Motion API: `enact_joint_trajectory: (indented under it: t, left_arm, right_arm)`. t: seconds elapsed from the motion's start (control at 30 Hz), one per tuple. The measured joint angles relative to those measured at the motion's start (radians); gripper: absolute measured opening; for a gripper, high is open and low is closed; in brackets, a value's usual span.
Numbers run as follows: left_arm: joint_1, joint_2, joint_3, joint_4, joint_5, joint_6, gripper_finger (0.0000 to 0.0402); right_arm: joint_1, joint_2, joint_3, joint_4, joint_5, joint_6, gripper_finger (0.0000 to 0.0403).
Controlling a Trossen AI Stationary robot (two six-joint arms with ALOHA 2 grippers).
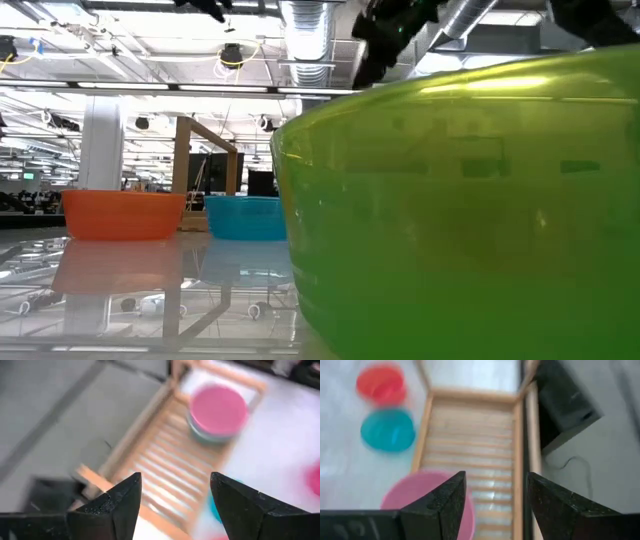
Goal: Place and stack bowls onto a shelf
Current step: Put the light orange bowl on the shelf
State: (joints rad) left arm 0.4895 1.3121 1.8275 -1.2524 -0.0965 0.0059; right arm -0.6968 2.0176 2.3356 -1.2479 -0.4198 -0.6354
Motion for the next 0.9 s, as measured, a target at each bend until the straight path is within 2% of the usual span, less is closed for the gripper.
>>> enact_joint_trajectory:
  t: [0.13,0.2,0.27,0.37,0.47,0.6,0.77,0.9]
  left_arm:
    - [-0.028,0.0,-0.002,-0.135,0.086,-0.091,0.0222]
    - [-0.06,-0.017,-0.043,-0.16,0.101,-0.098,0.0222]
    - [-0.097,-0.062,-0.129,-0.139,0.095,-0.106,0.0222]
    - [-0.159,-0.165,-0.312,-0.022,0.055,-0.158,0.0222]
    - [-0.193,-0.261,-0.513,0.099,0.003,-0.246,0.0222]
    - [-0.207,-0.351,-0.723,0.192,0.008,-0.391,0.0222]
    - [-0.206,-0.383,-0.883,0.187,0.019,-0.541,0.0222]
    - [-0.206,-0.381,-0.957,0.193,0.077,-0.568,0.0222]
  right_arm:
    - [0.002,-0.072,0.0,0.092,-0.001,0.112,0.0233]
    - [0.01,-0.105,0.001,0.121,-0.005,0.164,0.0233]
    - [0.011,-0.139,0.001,0.124,-0.008,0.207,0.0233]
    - [0.023,-0.187,0.001,0.123,-0.02,0.257,0.0233]
    - [0.039,-0.235,0.001,0.1,-0.028,0.294,0.0233]
    - [0.073,-0.277,0.001,0.029,-0.028,0.362,0.0233]
    - [0.114,-0.285,0.0,-0.11,-0.026,0.425,0.0233]
    - [0.142,-0.262,-0.001,-0.167,-0.01,0.499,0.0233]
